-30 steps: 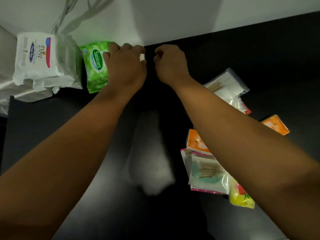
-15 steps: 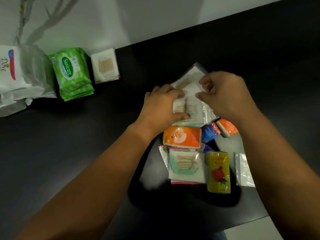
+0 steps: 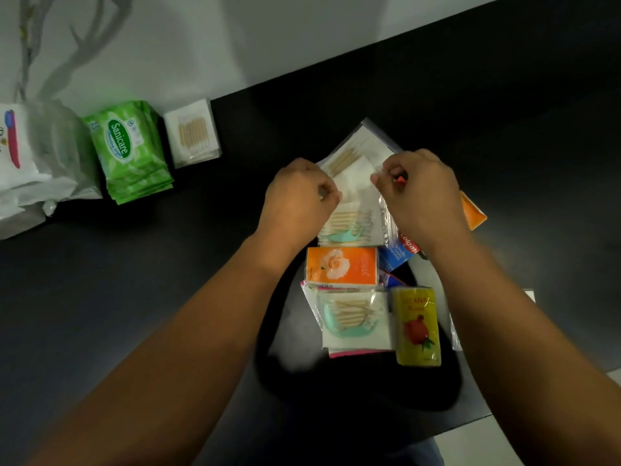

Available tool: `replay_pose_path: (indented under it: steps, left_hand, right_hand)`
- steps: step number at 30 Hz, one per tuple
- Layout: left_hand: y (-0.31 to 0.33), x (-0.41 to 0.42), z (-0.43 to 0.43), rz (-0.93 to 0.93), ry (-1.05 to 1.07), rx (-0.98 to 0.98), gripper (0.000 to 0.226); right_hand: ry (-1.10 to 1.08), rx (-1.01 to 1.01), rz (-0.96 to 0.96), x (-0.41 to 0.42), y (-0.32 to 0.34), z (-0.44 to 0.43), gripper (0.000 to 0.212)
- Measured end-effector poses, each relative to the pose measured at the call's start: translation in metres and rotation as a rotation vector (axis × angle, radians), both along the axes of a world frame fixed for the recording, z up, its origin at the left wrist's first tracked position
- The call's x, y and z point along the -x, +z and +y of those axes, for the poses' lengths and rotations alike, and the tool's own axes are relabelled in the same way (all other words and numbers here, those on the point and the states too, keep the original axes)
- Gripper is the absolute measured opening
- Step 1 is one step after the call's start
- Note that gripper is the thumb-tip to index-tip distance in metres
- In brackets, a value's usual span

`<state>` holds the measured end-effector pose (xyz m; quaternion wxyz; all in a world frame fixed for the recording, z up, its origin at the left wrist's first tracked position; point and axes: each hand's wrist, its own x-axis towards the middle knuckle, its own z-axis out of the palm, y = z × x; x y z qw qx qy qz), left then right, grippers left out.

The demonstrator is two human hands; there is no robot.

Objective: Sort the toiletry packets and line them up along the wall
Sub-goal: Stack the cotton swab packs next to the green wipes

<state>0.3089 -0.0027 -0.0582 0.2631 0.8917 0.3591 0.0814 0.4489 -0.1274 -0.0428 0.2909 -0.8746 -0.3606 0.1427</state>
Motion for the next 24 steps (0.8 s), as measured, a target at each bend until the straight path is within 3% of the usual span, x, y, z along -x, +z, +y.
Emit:
replay_pose_path:
  steps: [5, 10, 15, 19, 24]
  left_hand:
    - [0.006, -0.007, 0.000, 0.113, -0.019, 0.048, 0.056]
    - [0.012, -0.010, 0.002, 0.169, -0.052, 0.036, 0.030]
    - [0.020, -0.004, 0.015, -0.067, 0.057, 0.170, 0.021]
    - [0.030, 0.009, 0.040, -0.312, 0.270, 0.282, 0.015]
    - [0.031, 0.033, 0.068, -0.472, 0.477, 0.203, 0.021]
  right_hand:
    - [0.033, 0.103, 0.004, 0.000, -0.006, 0.006, 0.040]
    - [0.001, 0.082, 0.005, 0.000, -0.005, 0.008, 0.036]
    - [-0.060, -0.071, 0.041, -0.003, 0.000, 0.012, 0.043]
    - [-0.031, -0.205, 0.238, 0.003, 0.004, 0.035, 0.044]
    - [0.175, -0.228, 0.390, 0.033, 0.010, 0.085, 0.017]
